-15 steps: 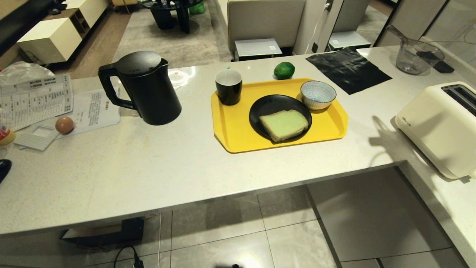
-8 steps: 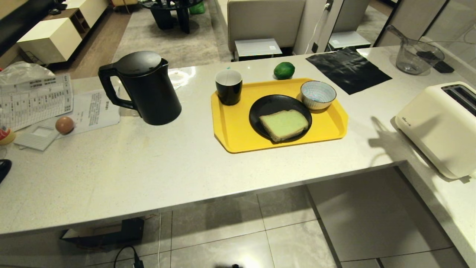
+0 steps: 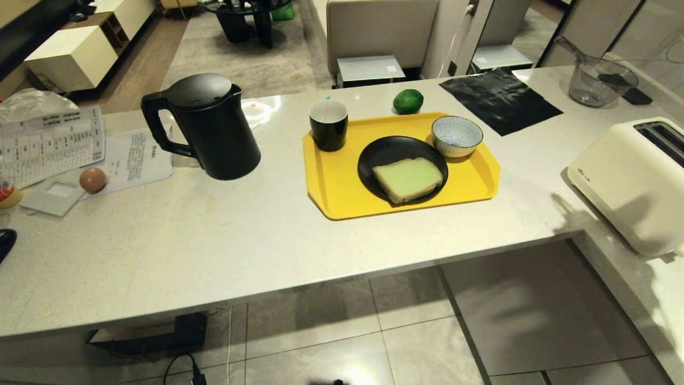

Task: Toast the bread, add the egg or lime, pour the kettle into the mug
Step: Pick up the egg

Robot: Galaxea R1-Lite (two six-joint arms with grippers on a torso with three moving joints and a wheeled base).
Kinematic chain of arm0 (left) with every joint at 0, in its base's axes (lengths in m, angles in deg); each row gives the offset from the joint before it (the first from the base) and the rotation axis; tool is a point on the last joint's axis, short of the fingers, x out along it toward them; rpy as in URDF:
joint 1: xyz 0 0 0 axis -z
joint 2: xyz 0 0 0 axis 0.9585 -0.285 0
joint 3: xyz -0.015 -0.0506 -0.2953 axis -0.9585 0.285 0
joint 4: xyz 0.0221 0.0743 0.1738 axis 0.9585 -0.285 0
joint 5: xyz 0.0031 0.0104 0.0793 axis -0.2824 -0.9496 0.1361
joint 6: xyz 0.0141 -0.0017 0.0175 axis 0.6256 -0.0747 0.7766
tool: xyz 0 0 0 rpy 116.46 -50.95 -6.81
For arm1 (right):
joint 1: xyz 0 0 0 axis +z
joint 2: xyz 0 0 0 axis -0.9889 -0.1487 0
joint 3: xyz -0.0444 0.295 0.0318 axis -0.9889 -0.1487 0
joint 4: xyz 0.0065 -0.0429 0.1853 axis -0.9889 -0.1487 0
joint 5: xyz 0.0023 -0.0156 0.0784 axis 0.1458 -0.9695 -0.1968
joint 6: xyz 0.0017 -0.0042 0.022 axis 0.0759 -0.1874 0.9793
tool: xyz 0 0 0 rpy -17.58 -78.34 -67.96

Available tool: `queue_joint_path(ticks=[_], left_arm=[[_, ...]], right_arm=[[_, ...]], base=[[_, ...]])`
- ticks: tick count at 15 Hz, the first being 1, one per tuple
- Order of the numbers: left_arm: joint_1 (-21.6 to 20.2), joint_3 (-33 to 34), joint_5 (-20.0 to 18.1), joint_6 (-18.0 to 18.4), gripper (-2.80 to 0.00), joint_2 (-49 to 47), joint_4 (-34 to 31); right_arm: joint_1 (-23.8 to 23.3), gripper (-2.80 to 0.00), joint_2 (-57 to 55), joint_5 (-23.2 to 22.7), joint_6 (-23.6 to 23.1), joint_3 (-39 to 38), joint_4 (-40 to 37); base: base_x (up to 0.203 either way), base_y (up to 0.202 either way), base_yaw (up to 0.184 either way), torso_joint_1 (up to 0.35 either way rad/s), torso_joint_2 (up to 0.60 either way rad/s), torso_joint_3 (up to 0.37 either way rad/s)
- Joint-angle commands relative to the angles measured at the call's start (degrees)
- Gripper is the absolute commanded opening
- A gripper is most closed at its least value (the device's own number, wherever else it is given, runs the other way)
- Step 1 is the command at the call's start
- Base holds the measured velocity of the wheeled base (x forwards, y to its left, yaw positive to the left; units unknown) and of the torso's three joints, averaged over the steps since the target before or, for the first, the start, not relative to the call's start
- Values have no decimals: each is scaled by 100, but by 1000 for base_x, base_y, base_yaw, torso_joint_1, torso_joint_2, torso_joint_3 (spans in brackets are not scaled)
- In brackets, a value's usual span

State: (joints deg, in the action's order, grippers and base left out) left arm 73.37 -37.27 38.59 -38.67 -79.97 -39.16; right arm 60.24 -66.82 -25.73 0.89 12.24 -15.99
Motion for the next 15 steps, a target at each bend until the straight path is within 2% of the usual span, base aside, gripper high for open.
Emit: queue_joint_path(ticks=[1, 3, 4, 7, 9, 10, 11, 14, 15], left_arm=[[-1, 0, 6, 0, -280, 1, 2], [-1, 0, 5, -9, -280, 1, 2], [-1, 0, -1, -9, -280, 1, 2], [-1, 0, 6, -1, -280, 1, 2], [-1, 0, 1, -9, -280, 1, 2], [-1, 0, 6, -9, -280, 1, 2], [-1, 0, 6, -9, -280, 1, 2], [-1, 0, 6, -2, -280, 1, 2], [-1, 0, 5, -9, -280, 1, 2]], right_arm=[[-589, -280, 436, -272, -17, -955, 171], [-1275, -280, 715, -866, -29, -1692, 549], [-1449, -280, 879, -1148, -47, -2010, 707], [-1517, -280, 1386, -1424, -172, -2702, 810], [-1439, -280, 1626, -1428, -311, -3015, 807], [-1177, -280, 1729, -1202, -353, -3179, 810], [-896, -280, 1929, -595, -358, -3379, 789], [431, -280, 2856, 1057, -257, -4371, 757], [609, -280, 3201, 1406, -238, -4692, 753]], base=[[0, 0, 0, 0, 0, 0], [0, 0, 0, 0, 0, 0], [0, 0, 0, 0, 0, 0], [0, 0, 0, 0, 0, 0], [0, 0, 0, 0, 0, 0], [0, 0, 0, 0, 0, 0], [0, 0, 0, 0, 0, 0], [0, 0, 0, 0, 0, 0], [0, 0, 0, 0, 0, 0]])
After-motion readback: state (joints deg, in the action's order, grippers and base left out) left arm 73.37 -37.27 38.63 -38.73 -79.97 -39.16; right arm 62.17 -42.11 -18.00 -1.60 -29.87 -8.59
